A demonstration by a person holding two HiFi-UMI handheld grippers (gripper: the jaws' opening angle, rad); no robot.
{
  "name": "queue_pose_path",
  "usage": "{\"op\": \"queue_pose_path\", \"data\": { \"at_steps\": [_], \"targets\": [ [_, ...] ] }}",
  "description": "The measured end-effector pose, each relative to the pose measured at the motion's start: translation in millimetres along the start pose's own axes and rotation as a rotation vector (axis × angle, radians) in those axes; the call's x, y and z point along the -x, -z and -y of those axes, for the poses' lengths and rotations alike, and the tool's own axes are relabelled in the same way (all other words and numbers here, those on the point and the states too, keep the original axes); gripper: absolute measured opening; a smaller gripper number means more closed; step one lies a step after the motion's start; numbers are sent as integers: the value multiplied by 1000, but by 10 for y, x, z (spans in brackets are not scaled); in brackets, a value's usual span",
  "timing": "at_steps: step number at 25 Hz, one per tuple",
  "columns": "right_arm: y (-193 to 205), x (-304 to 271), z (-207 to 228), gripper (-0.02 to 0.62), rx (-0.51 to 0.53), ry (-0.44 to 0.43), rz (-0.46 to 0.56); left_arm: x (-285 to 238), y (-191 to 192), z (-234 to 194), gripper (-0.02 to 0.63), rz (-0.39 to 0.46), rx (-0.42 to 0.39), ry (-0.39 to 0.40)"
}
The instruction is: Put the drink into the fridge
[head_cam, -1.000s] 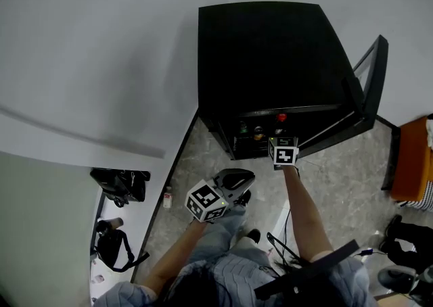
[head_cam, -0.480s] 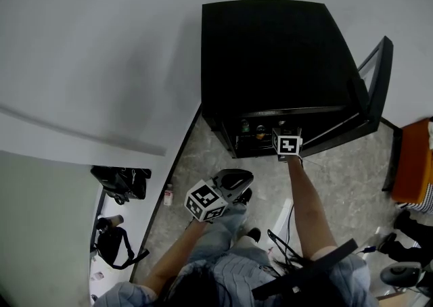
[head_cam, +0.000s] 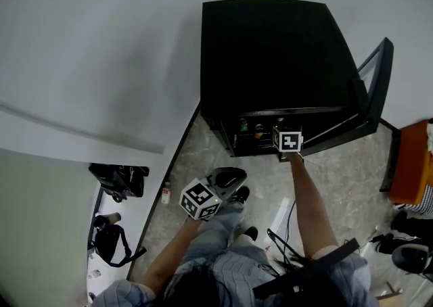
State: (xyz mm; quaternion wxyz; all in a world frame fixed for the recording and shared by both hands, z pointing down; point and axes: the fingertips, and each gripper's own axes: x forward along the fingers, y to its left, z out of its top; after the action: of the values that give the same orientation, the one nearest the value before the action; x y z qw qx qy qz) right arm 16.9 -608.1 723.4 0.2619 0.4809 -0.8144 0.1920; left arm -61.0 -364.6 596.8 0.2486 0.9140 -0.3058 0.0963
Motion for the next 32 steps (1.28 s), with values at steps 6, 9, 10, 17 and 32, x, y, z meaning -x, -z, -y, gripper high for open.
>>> {"op": "queue_pose_path", "data": {
  "at_steps": [6,9,10,17,32],
  "targets": [
    [127,170,43,302,-25,12,-37,47,57,-34,11,1,28,-35],
    [84,351,-14,302,-55,-16,4,63,28,-15,11,5,23,-45],
    [85,415,-28,302,-52,-13,10,69,9,-10,11,9,21,-47],
    [26,895,-338,302,14,-57,33,62,-144,85,11,48,10,-59],
    [-305,2362,-1003,235,-77,-225,213,364,-311,652,11,119,-18,-66]
  ]
}}
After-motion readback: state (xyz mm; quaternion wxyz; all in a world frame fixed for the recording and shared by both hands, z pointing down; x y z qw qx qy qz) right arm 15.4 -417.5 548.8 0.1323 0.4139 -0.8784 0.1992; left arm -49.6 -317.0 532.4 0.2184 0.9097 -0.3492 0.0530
